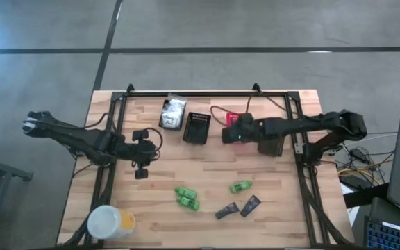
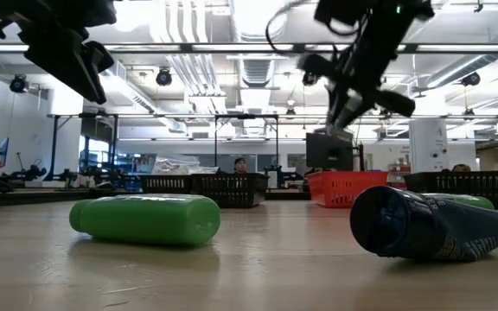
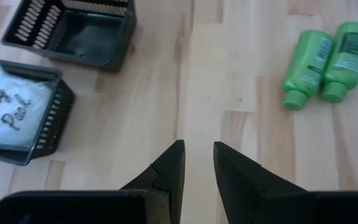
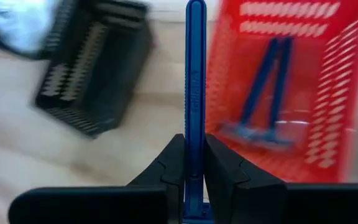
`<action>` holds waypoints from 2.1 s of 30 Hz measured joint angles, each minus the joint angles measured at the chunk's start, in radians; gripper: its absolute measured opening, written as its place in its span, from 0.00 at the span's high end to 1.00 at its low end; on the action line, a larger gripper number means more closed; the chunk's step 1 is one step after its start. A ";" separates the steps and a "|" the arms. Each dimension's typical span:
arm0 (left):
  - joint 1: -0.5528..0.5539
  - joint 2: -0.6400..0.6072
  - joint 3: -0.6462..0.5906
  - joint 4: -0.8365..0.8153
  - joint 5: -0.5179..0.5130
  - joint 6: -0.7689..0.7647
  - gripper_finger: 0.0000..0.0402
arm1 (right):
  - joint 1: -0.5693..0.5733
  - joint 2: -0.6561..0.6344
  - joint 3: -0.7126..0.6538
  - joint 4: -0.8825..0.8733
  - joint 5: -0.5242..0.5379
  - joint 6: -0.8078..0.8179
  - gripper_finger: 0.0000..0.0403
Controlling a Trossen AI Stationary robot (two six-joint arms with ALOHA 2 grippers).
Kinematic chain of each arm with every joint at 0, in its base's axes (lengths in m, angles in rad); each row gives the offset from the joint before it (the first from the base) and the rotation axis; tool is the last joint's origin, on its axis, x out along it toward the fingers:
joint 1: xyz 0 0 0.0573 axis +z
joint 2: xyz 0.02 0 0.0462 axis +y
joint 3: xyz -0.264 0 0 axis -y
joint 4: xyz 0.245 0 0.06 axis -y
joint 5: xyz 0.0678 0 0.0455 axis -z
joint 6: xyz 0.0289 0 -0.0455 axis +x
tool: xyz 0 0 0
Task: Pick & Place Travel size toiletries
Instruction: Put the blue razor into the red bin, then put the green shampoo into the right black bin
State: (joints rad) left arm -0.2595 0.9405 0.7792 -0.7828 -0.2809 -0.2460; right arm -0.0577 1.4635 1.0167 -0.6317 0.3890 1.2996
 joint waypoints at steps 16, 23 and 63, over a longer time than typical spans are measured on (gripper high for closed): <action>0.135 0.000 0.000 0.006 -0.007 -0.067 0.78 | -0.259 0.048 -0.097 0.043 -0.183 -0.311 0.88; 0.164 0.000 0.000 0.006 -0.007 -0.068 0.78 | -0.263 0.077 -0.097 0.047 -0.204 -0.303 0.78; 0.167 0.000 0.000 0.005 0.030 0.026 0.78 | 0.332 0.043 0.045 -0.076 -0.375 -0.246 0.47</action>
State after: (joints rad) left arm -0.0929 0.9405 0.7792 -0.7780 -0.2512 -0.2203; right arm 0.2742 1.5066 1.0620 -0.7080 0.0145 1.0535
